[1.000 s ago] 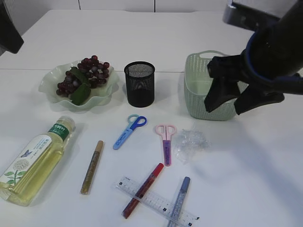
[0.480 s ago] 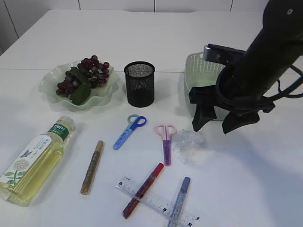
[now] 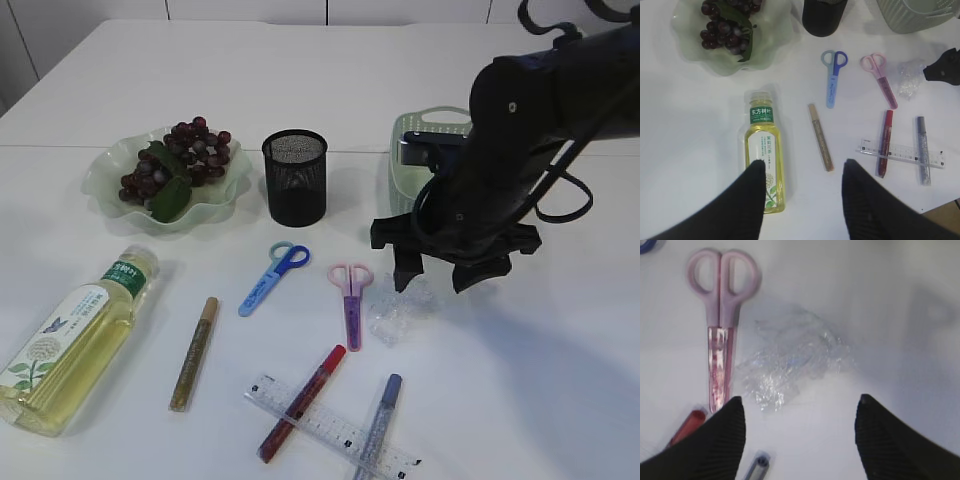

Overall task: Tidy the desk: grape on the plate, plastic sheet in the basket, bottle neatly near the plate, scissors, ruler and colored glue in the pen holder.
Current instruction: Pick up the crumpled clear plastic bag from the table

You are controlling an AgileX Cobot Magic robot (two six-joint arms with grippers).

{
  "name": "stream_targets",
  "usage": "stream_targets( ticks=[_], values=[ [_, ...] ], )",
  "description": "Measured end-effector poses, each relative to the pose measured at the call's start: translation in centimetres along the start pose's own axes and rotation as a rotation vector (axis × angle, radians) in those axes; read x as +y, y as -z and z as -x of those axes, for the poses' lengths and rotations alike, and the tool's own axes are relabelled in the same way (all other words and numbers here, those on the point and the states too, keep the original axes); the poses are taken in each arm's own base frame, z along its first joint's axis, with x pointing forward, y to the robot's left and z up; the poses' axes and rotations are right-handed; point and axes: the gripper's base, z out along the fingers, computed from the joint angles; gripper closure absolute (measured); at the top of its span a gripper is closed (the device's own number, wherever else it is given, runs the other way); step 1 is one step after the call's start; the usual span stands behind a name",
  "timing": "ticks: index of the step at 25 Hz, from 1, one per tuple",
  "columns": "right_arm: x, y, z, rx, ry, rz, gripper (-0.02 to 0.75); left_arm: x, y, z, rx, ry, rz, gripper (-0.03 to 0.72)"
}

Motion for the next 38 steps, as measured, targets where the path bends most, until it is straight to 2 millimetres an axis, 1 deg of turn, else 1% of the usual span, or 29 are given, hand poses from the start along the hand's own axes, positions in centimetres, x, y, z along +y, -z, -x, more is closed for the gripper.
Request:
stream_targets(
  ticks=[5,9,13,18,25,35,38],
  values=[
    [0.6,-0.7,2.0,-0.029,0.002,-0.012,0.206,0.0,0.0,0.0,0.000,0.000,0.000,0.322],
    [0.8,-1.4,2.9,-0.022,0.011,-0.024,0.206,0.0,0.0,0.0,0.000,0.002,0.000,0.322],
    [0.7,-2.0,2.8,-0.001,0.017,-0.039,0.206,0.0,0.0,0.0,0.000,0.002,0.000,0.322],
    [0.5,-3.6,2.5,0.052,0.025,-0.064,0.206,0.0,0.0,0.0,0.000,0.002,0.000,0.322],
    [0.6,-3.6,3.0,0.019,0.047,-0.070,0.206,0.0,0.0,0.0,0.000,0.002,0.000,0.321],
    [0.7,-5.3,3.6,0.052,0.069,-0.085,0.206,0.0,0.0,0.0,0.000,0.002,0.000,0.321],
    [0.8,-5.8,3.5,0.073,0.074,-0.093,0.206,0.0,0.0,0.0,0.000,0.002,0.000,0.321]
  ],
)
